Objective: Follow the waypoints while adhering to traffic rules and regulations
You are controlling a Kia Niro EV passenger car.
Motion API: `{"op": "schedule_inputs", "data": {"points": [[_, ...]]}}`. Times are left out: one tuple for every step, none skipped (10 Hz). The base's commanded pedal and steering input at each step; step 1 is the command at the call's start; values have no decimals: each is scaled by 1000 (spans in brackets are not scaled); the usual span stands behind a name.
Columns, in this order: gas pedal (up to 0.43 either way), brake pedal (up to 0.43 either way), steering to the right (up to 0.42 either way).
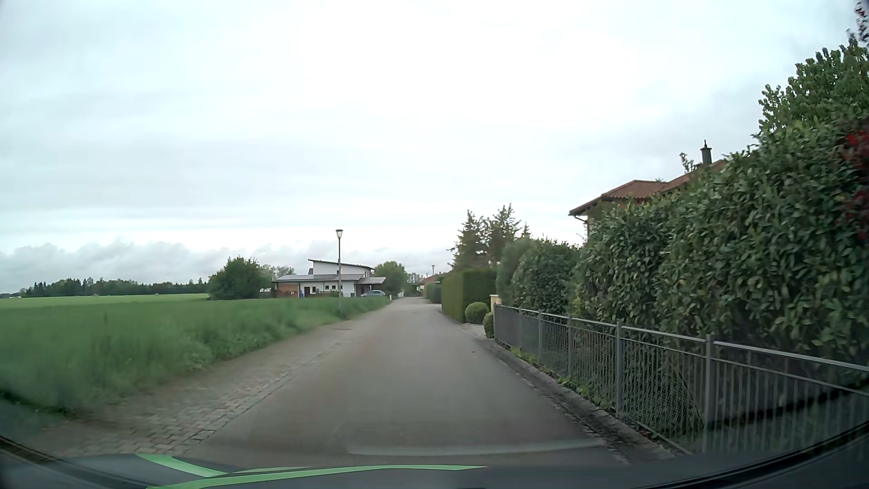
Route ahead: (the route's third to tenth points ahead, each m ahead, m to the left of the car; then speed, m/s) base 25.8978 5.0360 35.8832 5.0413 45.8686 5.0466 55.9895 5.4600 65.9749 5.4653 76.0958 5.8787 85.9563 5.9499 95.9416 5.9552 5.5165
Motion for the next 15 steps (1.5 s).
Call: {"op": "schedule_inputs", "data": {"points": [[157,0,-3],[169,0,-4],[169,0,-6],[169,0,-8],[169,0,-9],[169,0,-9],[169,0,-9],[169,0,-9],[169,0,-9],[169,0,-10],[169,0,-10],[169,0,-10],[169,0,-11],[169,0,-11],[169,0,-11]]}}
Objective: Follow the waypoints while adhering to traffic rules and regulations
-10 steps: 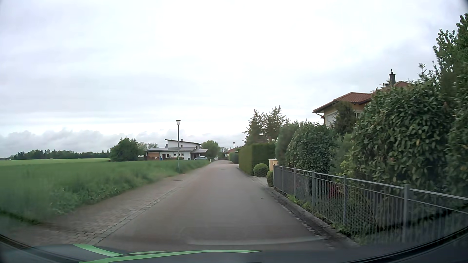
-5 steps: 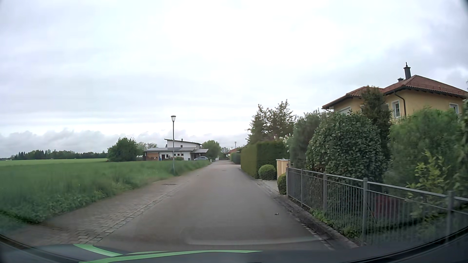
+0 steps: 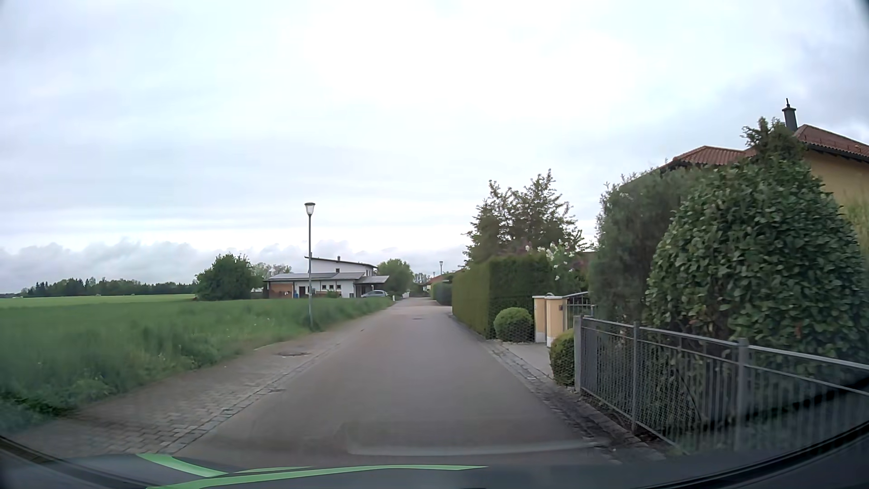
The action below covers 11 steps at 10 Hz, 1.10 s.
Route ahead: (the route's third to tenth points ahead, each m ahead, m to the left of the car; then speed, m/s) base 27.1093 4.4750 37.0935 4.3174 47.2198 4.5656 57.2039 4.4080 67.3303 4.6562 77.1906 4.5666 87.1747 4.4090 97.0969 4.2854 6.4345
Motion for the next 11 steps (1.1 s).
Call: {"op": "schedule_inputs", "data": {"points": [[169,0,-11],[169,0,-11],[169,0,-10],[169,0,-10],[169,0,-8],[157,0,-8],[157,0,-6],[150,0,-5],[150,0,-4],[150,0,-4],[138,0,-4]]}}
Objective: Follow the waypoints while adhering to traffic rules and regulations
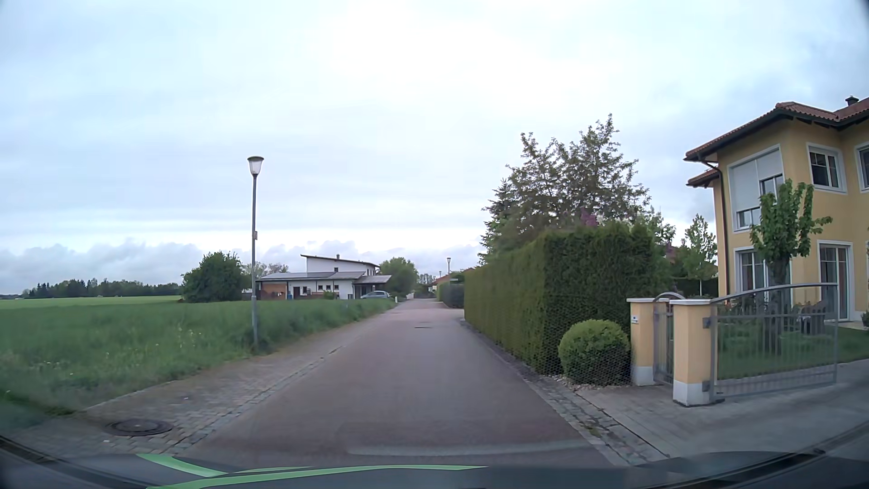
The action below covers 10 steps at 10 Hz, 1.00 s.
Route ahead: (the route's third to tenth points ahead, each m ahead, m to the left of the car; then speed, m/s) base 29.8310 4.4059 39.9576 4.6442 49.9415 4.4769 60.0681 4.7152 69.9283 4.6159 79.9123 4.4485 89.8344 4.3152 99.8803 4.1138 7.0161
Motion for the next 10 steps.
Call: {"op": "schedule_inputs", "data": {"points": [[130,0,-3],[118,0,-2],[110,0,-2],[98,0,-2],[87,0,-1],[67,0,0],[59,0,1],[39,0,1],[39,0,2],[20,0,3]]}}
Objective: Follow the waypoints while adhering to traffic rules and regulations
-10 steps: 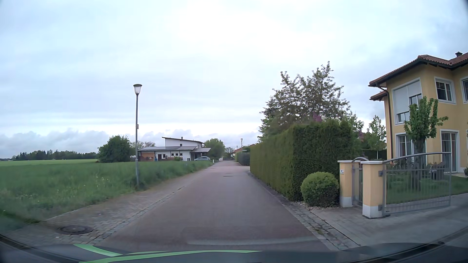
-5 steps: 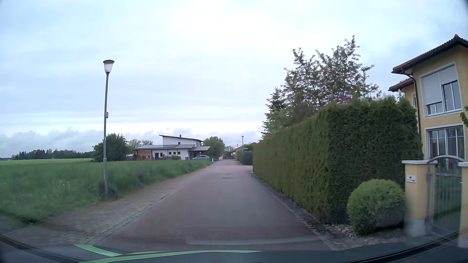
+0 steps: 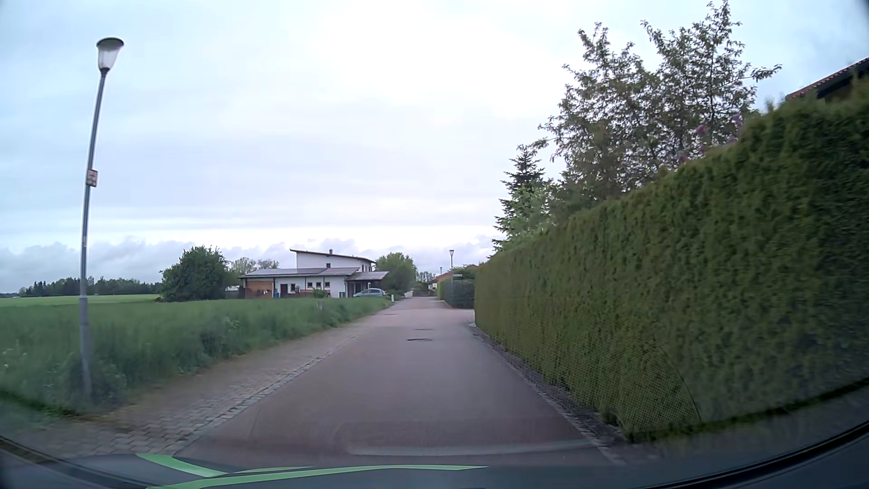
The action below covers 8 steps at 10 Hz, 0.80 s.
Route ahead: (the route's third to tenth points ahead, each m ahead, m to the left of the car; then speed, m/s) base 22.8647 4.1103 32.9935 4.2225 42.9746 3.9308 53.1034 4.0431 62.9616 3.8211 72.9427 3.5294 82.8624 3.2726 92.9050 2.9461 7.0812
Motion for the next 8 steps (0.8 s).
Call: {"op": "schedule_inputs", "data": {"points": [[8,0,3],[0,0,3],[0,0,3],[0,0,3],[0,0,1],[0,0,0],[0,0,0],[0,0,0]]}}
